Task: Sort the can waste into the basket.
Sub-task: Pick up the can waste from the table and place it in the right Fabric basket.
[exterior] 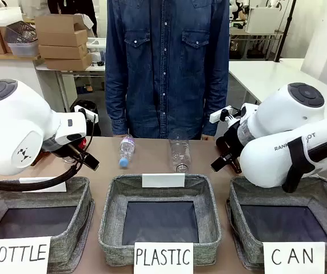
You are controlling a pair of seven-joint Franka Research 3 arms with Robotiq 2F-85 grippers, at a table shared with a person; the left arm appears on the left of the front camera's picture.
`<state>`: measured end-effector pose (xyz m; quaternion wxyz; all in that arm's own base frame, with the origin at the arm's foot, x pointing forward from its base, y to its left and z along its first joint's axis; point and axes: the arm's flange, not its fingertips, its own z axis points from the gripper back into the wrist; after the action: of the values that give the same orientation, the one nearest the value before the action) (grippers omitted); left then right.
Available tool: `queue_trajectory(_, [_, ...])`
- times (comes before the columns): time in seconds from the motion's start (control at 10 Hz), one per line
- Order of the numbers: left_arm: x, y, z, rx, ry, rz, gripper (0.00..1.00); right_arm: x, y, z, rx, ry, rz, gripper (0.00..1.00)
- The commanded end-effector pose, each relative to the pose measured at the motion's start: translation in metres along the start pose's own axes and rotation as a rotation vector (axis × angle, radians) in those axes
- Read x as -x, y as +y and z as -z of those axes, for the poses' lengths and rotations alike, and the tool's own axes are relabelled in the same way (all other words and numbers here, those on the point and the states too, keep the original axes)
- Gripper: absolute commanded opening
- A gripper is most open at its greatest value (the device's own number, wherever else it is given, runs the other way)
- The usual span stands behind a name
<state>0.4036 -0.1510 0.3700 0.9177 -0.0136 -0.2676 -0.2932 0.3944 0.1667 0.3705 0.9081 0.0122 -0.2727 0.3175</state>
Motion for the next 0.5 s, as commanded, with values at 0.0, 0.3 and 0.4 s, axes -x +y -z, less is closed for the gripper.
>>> queue_trajectory(0.0, [0.0,0.0,0.0,0.0,0.0,0.0,1.0,-0.0001,0.0,0.0,0.0,0.0,0.0,1.0])
queue_trajectory(0.3, [0.0,0.0,0.0,0.0,0.0,0.0,1.0,-0.0001,0.0,0.0,0.0,0.0,0.0,1.0])
queue_trajectory(0.4, [0.0,0.0,0.0,0.0,0.0,0.0,1.0,-0.0001,0.0,0.0,0.0,0.0,0.0,1.0])
